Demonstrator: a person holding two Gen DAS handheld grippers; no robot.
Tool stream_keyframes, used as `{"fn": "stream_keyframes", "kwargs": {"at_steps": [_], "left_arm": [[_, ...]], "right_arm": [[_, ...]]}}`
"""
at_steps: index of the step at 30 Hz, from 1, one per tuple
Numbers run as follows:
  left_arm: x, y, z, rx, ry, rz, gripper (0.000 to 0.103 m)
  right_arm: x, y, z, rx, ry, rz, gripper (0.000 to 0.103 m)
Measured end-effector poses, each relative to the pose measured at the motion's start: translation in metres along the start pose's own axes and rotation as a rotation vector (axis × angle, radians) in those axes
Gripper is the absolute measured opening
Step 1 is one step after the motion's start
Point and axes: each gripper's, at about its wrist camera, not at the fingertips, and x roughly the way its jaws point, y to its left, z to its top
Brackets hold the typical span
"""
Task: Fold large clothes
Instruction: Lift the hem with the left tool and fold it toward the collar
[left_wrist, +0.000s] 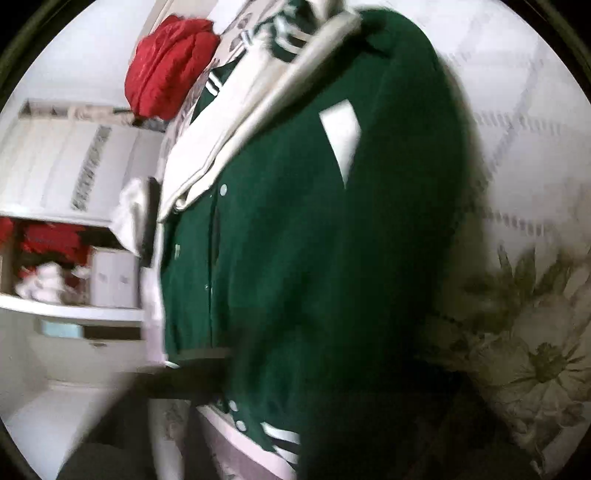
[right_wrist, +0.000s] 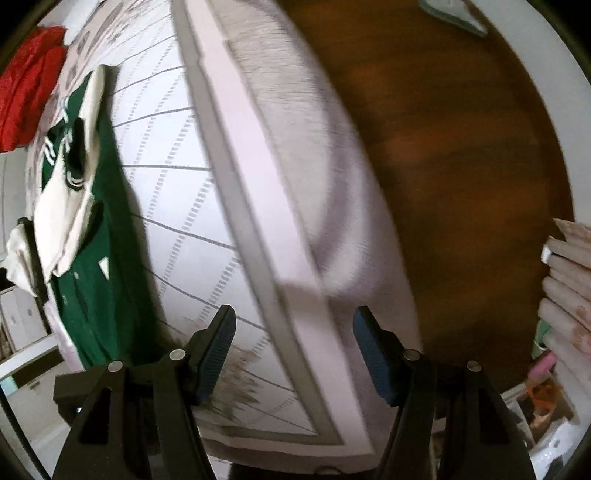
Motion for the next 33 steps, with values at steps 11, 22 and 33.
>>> {"fn": "stream_keyframes", "kwargs": {"at_steps": [11,22,33], "left_arm": [[-0.011,0.139,0.019,-0.169,-0.065,0.029,0.01],[0.036,0.175,0.008,-0.219,-0.035,-0.049,0.01],[0.045,0.265,-0.024,-0.303,-0.057,-0.344,0.009]], "right_arm": [[0.011,0.087,0.047,-0.022,0.004,0.339,0.079],[0.109,0.229,0.136,-0.078,0.109,0.575,0.093],[0.038,0.301,0.073,-0.089,-0.041,0.455,0.017]]}}
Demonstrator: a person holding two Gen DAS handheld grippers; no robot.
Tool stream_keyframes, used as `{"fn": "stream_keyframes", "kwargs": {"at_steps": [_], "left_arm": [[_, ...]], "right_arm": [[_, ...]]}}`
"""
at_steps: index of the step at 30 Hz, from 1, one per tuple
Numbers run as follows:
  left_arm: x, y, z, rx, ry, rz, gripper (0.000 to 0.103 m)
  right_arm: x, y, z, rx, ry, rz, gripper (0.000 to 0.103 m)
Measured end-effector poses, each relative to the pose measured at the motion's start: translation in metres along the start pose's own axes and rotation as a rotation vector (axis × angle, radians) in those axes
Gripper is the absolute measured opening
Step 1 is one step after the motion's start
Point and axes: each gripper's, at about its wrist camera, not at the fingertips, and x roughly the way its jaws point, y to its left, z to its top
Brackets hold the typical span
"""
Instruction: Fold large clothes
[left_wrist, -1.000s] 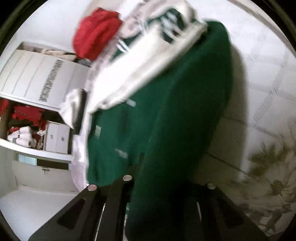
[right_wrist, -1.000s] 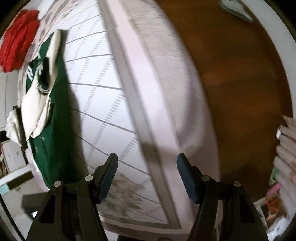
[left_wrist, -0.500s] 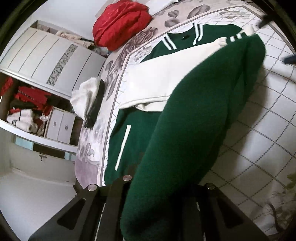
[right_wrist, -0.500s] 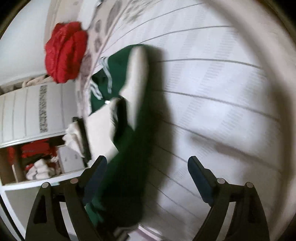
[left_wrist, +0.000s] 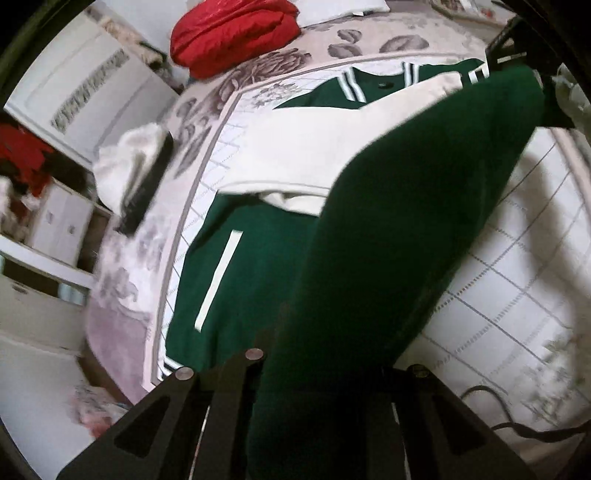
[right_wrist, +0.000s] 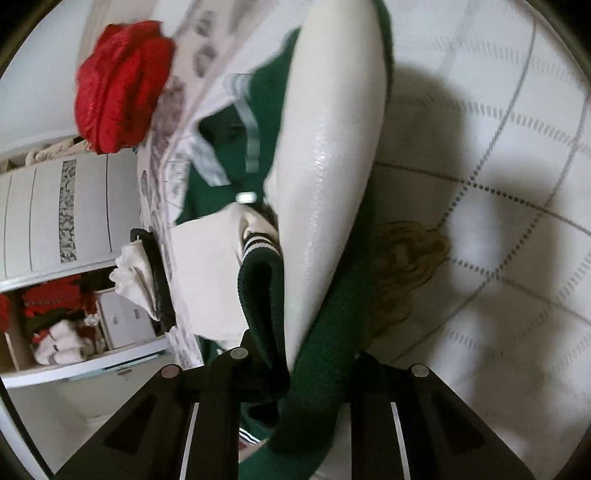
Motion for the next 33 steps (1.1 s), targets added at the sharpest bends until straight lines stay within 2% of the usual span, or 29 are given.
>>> {"fn": "stream_keyframes", "kwargs": {"at_steps": [3,6,8,10,13,15,17,19,20,21,22,25,26,28,31,33], "left_arm": [[-0.007,0.046,-0.003,-0.063,0.038,-0.104,0.01],[0.004,0.094,-0.002,-0.144,0.072,-0.158,0.013],[0.025,0.125,0.0,-0.211,0.104,-0.188,0.014],[0.055,0.155,0.0,-0.279,0.146,-0.212,0.019],[0.11,0.201,-0.009,-0.411,0.216,-0.262,0.028],[0.147,0.228,-0.019,-0.498,0.27,-0.314,0.031],[0.179,0.252,-0.03,-0.58,0.316,-0.394,0.037],[0.191,0.274,-0.038,-0.638,0.319,-0.39,0.053],[0.195,0.288,-0.045,-0.668,0.313,-0.387,0.058],[0.198,0.296,-0.05,-0.683,0.314,-0.38,0.068],[0.201,0.305,-0.057,-0.7,0.322,-0.358,0.071],[0.215,0.324,-0.083,-0.721,0.37,-0.293,0.071],[0.219,0.326,-0.089,-0.709,0.391,-0.27,0.071],[0.221,0.326,-0.098,-0.682,0.423,-0.247,0.071],[0.207,0.324,-0.101,-0.672,0.386,-0.274,0.071],[0.196,0.318,-0.095,-0.653,0.36,-0.293,0.071]], "right_arm": [[-0.021,0.068,-0.021,-0.064,-0.051,-0.071,0.017],[-0.014,0.135,-0.025,-0.138,-0.067,-0.142,0.017],[0.012,0.181,-0.024,-0.17,-0.068,-0.186,0.017],[0.055,0.223,-0.022,-0.177,-0.047,-0.216,0.018],[0.125,0.26,-0.013,-0.195,-0.01,-0.288,0.019],[0.175,0.275,-0.007,-0.208,0.021,-0.338,0.03],[0.218,0.278,0.0,-0.235,0.083,-0.348,0.058],[0.242,0.278,0.001,-0.223,0.121,-0.304,0.073],[0.245,0.28,-0.002,-0.222,0.123,-0.286,0.076],[0.246,0.279,-0.006,-0.227,0.121,-0.269,0.076],[0.242,0.279,-0.012,-0.233,0.124,-0.241,0.076],[0.221,0.262,-0.038,-0.205,0.146,-0.176,0.079],[0.21,0.249,-0.051,-0.193,0.149,-0.181,0.083],[0.191,0.226,-0.074,-0.185,0.14,-0.212,0.083],[0.167,0.179,-0.114,-0.181,0.13,-0.318,0.083],[0.164,0.144,-0.139,-0.153,0.158,-0.362,0.083]]}}
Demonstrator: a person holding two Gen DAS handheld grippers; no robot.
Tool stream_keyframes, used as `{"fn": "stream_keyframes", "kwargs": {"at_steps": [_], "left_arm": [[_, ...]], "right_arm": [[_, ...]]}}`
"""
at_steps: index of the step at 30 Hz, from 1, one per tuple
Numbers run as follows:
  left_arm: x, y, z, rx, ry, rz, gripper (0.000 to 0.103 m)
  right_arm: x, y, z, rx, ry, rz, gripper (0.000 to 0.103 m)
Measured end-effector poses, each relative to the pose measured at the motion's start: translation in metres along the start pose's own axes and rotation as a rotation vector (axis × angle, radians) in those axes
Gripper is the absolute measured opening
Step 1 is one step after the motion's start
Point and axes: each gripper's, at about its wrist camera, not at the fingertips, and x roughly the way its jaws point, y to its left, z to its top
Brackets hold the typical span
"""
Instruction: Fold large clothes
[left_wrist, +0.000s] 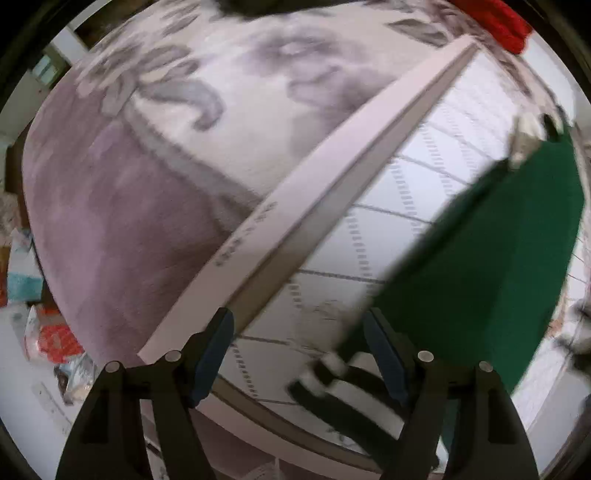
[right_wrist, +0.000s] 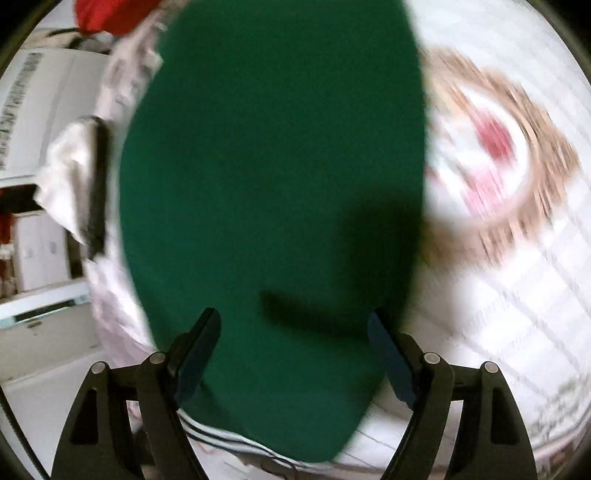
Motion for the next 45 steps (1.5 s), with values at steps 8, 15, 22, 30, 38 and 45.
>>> {"fn": "stream_keyframes", "kwargs": {"at_steps": [8,15,22,30,38,45], "left_arm": [[-0.008,-0.068,-0.024,0.177,-0.015,0.067,0.072],[-0.004,-0.108,-0.053,0.251,0.028,0.128,0.072],[0.001,-0.124,-0.059,0.259,0.041,0.176,0.072],[0.011,-0.119,-0.042,0.161,-0.012,0.202,0.072],[0.036,-0.115,-0.03,0.113,-0.019,0.216,0.072],[0.017,-0.127,-0.041,0.065,-0.056,0.18,0.072]], "right_arm": [[0.076,-0.052,-0.053,0.121,0.037,0.14,0.017],[0.053,-0.078,-0.118,0.178,0.05,0.124,0.015],[0.035,-0.082,-0.147,0.076,0.295,0.015,0.025],[-0.026,0.005,-0.028,-0.197,-0.012,0.036,0.055],[0.035,0.079,0.029,-0.459,-0.087,-0.146,0.055],[-0.046,-0.008,0.043,-0.206,-0.11,0.001,0.074]]}}
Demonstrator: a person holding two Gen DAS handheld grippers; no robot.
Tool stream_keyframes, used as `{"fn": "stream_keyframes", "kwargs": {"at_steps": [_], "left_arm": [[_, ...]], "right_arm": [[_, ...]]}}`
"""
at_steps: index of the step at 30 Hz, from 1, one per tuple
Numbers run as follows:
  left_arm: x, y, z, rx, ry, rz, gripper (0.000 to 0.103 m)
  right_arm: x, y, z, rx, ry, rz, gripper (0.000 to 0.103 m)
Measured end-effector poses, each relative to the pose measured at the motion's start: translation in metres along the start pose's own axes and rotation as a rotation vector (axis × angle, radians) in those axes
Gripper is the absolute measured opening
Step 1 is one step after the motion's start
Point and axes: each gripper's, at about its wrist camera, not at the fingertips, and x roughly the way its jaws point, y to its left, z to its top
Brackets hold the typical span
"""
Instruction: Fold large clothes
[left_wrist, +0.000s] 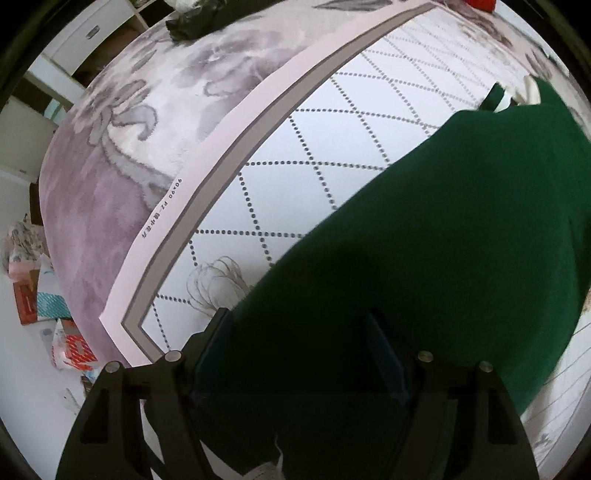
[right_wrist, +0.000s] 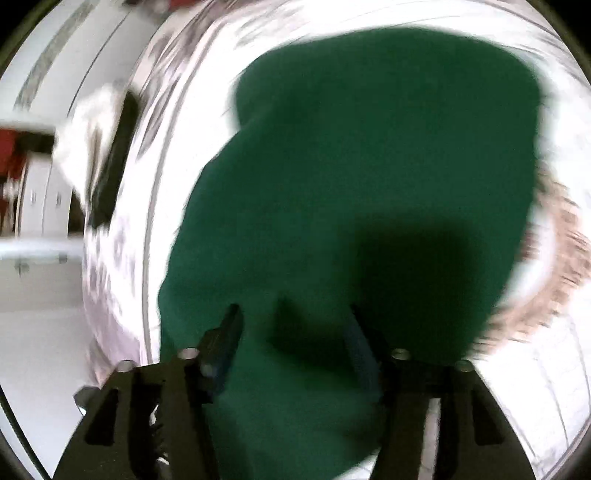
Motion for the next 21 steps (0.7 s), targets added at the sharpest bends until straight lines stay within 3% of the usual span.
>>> {"fn": "stream_keyframes", "kwargs": {"at_steps": [1,2,5,8,10,11,12,13,14,16,21], "left_arm": [[-0.002,-0.001,-0.001,-0.01,-0.007,0.001,0.072],[-0.003,-0.003,-0.003,-0.022,-0.016,-0.008,0.072],[0.0,-0.005,-0.002,-0.076,-0.03,-0.059,0.086],[0.001,-0.009,0.003,-0.113,-0.032,-0.077,0.088],[-0.001,-0.013,0.006,-0.116,-0.039,-0.068,0.088],[-0.001,-0.013,0.008,-0.113,-0.044,-0.062,0.088],[-0.002,-0.016,0.009,-0.108,-0.049,-0.057,0.088],[-0.003,-0.018,0.01,-0.101,-0.054,-0.05,0.088],[-0.006,-0.021,0.01,-0.089,-0.058,-0.042,0.088],[-0.01,-0.026,0.01,-0.062,-0.063,-0.039,0.088],[-0.026,-0.044,-0.002,0.02,-0.084,-0.029,0.088]], "right_arm": [[-0.007,-0.018,-0.001,0.033,-0.026,-0.006,0.09],[-0.015,-0.043,0.004,0.086,-0.048,-0.005,0.094],[-0.006,-0.116,0.022,0.238,-0.064,0.126,0.094],[0.035,-0.141,0.044,0.273,-0.03,0.255,0.096],[0.043,-0.146,0.051,0.268,-0.064,0.274,0.096],[0.047,-0.138,0.051,0.264,-0.089,0.277,0.087],[0.045,-0.135,0.049,0.259,-0.104,0.269,0.069],[0.043,-0.138,0.044,0.278,-0.109,0.268,0.033],[0.041,-0.145,0.038,0.316,-0.114,0.299,0.022],[0.035,-0.157,0.02,0.419,-0.148,0.352,0.016],[-0.018,-0.197,-0.064,0.621,-0.263,0.251,0.014]]}}
